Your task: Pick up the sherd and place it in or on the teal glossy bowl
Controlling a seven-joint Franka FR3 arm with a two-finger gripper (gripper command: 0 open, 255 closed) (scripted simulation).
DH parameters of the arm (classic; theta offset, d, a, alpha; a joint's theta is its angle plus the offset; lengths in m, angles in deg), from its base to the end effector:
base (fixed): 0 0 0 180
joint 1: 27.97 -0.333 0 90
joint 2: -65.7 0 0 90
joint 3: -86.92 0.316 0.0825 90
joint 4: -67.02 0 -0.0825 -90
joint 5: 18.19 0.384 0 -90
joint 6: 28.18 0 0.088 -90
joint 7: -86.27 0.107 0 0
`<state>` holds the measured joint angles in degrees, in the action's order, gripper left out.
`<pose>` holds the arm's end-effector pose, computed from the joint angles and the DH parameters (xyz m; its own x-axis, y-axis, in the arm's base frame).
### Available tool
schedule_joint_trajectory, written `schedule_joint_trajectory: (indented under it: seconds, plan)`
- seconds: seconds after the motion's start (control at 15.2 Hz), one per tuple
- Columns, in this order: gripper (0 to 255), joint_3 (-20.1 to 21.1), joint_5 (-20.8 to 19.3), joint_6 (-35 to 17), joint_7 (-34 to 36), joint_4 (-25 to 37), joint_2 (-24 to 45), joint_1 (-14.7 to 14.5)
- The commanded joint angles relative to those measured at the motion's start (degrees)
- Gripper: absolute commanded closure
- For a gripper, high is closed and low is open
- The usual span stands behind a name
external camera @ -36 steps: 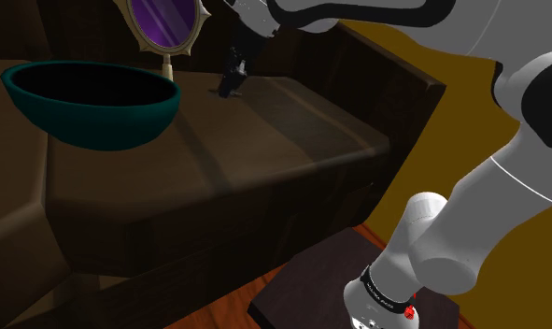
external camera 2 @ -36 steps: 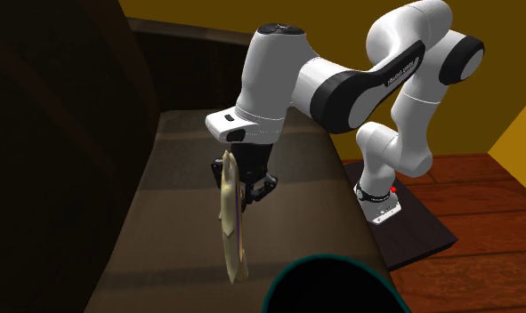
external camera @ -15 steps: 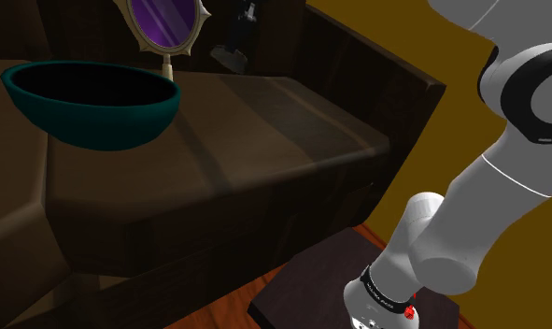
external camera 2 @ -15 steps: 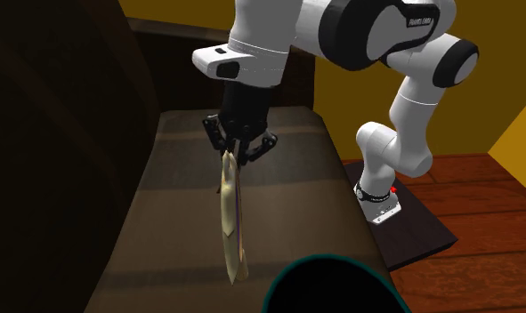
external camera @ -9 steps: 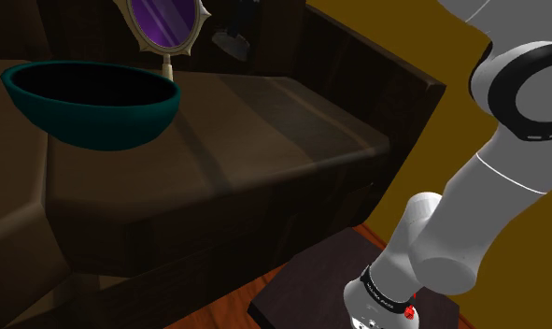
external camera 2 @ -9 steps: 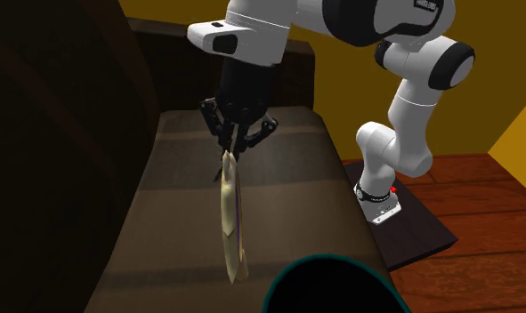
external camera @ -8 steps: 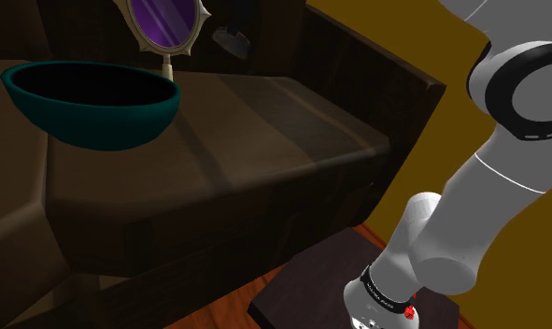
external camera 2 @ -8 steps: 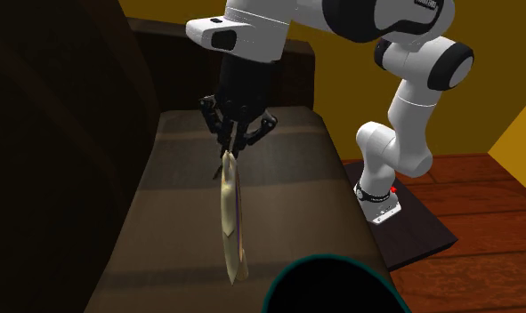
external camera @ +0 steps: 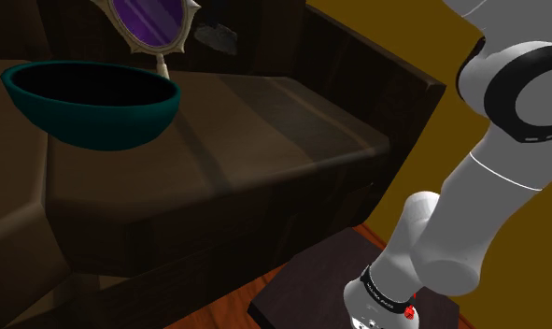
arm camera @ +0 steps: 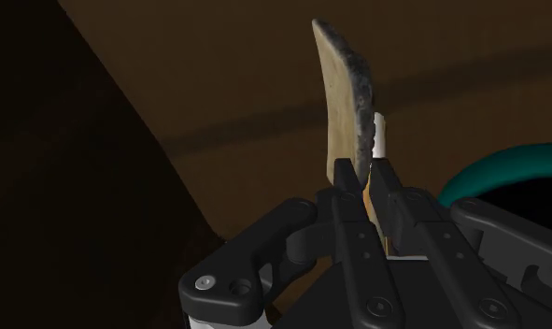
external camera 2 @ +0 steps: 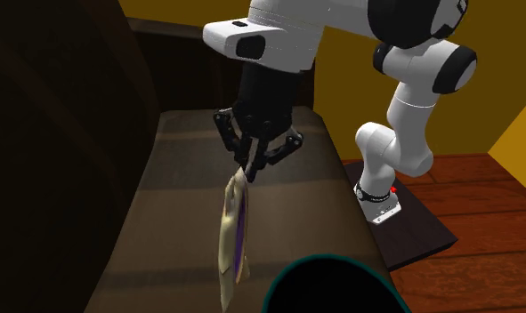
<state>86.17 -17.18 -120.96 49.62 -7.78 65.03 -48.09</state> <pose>0.5119 0.1818 0.7611 0.5167 0.8135 0.2668 0.8034 -0.5684 0.1772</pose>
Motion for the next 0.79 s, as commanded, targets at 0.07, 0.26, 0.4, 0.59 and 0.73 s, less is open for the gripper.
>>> schedule_joint_trajectory:
  seconds: [0.07,0.26,0.4,0.59,0.73]
  plan:
    - [255,2.2,-1.4,0.0,4.2,1.6,1.5,-2.1]
    - [255,4.2,-2.9,0.5,8.4,4.1,3.7,-4.4]
    - [255,5.6,-4.1,1.0,11.1,6.4,5.5,-6.0]
    - [255,7.3,-6.0,2.3,15.0,10.9,9.0,-8.7]
    - [255,8.4,-7.4,3.6,17.5,14.8,11.8,-10.6]
